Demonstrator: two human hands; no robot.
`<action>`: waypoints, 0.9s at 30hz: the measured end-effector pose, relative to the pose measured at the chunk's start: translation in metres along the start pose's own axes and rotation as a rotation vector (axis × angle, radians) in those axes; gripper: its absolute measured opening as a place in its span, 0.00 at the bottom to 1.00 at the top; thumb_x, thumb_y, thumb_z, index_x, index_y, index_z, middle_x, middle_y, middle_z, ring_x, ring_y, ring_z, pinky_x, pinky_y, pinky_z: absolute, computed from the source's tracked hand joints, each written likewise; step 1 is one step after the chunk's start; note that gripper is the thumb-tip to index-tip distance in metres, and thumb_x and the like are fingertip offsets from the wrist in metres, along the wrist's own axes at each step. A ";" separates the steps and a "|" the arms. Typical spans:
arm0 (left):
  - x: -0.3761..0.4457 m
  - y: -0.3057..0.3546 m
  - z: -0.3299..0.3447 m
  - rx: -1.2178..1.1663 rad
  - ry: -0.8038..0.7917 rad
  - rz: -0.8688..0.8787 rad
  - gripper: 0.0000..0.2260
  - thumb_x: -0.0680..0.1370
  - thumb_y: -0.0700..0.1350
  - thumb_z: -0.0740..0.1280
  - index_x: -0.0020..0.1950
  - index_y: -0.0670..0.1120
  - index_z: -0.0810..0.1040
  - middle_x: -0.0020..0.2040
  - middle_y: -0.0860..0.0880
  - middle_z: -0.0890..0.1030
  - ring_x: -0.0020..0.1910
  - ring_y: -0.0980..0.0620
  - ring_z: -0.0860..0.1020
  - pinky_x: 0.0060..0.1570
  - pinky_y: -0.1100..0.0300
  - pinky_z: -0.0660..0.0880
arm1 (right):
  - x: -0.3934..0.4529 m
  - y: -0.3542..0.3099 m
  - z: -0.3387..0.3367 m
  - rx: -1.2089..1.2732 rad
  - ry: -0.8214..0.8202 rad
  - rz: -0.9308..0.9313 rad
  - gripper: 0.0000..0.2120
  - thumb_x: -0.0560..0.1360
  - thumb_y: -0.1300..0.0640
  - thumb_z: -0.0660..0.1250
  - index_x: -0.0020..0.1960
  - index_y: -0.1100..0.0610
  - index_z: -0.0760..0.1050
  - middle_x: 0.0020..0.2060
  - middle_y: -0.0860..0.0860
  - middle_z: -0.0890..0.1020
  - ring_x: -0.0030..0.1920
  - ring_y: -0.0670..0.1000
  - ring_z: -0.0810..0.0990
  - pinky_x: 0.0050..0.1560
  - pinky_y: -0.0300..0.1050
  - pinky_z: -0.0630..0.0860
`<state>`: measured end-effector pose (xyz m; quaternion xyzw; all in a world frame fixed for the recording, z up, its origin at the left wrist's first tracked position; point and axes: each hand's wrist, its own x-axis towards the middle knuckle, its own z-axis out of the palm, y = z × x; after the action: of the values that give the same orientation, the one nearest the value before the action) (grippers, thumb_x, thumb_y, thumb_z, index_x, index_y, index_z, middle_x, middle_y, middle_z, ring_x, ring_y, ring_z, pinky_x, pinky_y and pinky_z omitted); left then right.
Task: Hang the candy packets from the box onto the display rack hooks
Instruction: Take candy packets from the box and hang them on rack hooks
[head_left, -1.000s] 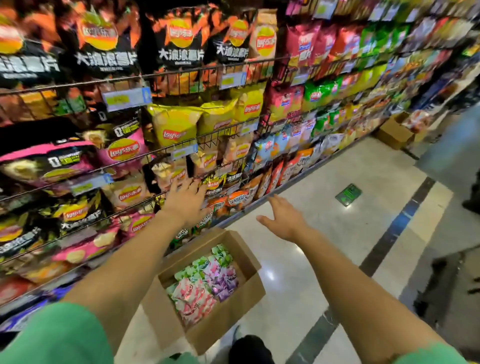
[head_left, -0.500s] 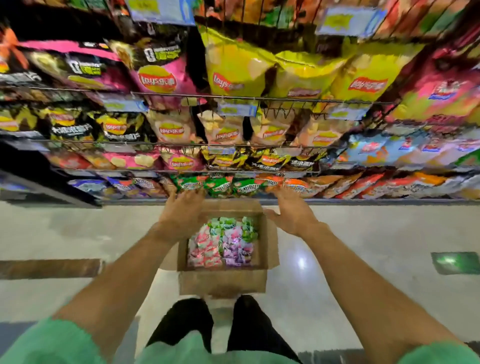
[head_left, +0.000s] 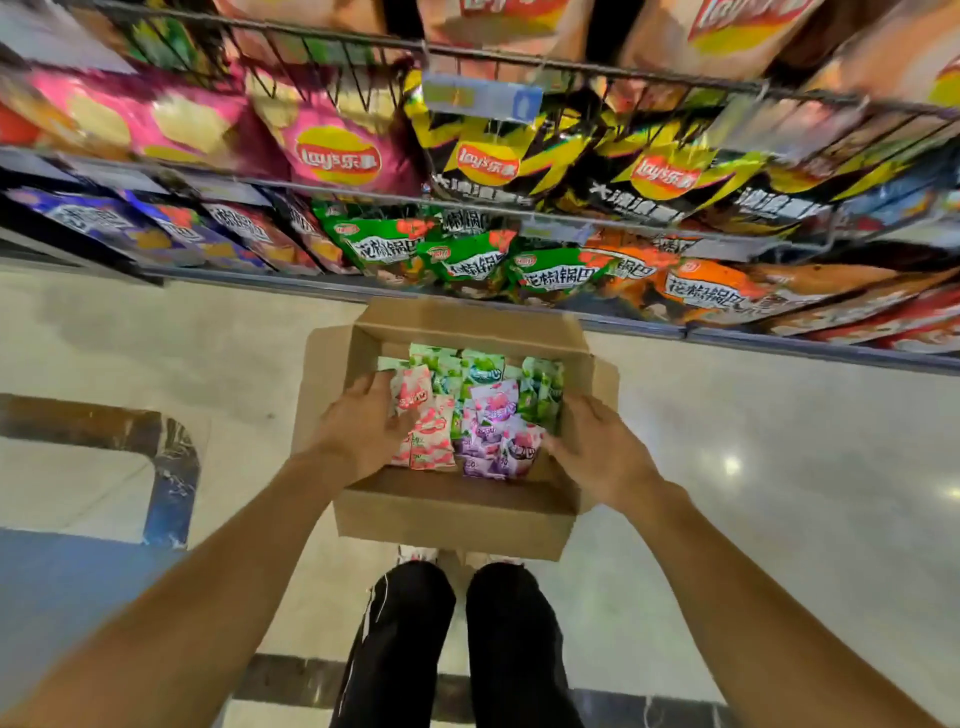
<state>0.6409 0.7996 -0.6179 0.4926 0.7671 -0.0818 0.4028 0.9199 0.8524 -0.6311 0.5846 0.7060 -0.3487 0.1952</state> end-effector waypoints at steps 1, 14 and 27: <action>0.018 -0.010 0.022 -0.046 0.003 -0.014 0.24 0.82 0.56 0.63 0.75 0.47 0.65 0.70 0.43 0.73 0.68 0.39 0.73 0.63 0.46 0.72 | 0.015 0.004 0.023 0.026 -0.005 0.018 0.30 0.82 0.40 0.59 0.79 0.52 0.58 0.76 0.51 0.66 0.72 0.57 0.71 0.68 0.52 0.72; 0.229 -0.139 0.254 -0.432 0.020 -0.293 0.26 0.81 0.54 0.66 0.76 0.45 0.64 0.69 0.42 0.76 0.66 0.39 0.76 0.62 0.53 0.73 | 0.217 0.095 0.289 0.514 -0.020 0.411 0.16 0.77 0.46 0.69 0.59 0.53 0.74 0.54 0.58 0.83 0.51 0.60 0.83 0.53 0.54 0.78; 0.303 -0.154 0.302 -0.952 0.208 -0.541 0.34 0.62 0.61 0.81 0.61 0.47 0.75 0.55 0.50 0.82 0.54 0.46 0.81 0.55 0.44 0.81 | 0.271 0.118 0.355 1.081 0.149 0.560 0.18 0.70 0.65 0.78 0.59 0.60 0.82 0.50 0.54 0.86 0.42 0.48 0.85 0.35 0.37 0.81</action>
<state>0.6189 0.7733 -1.0714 0.0473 0.8542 0.2222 0.4676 0.9218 0.7921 -1.0888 0.7869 0.2605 -0.5512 -0.0949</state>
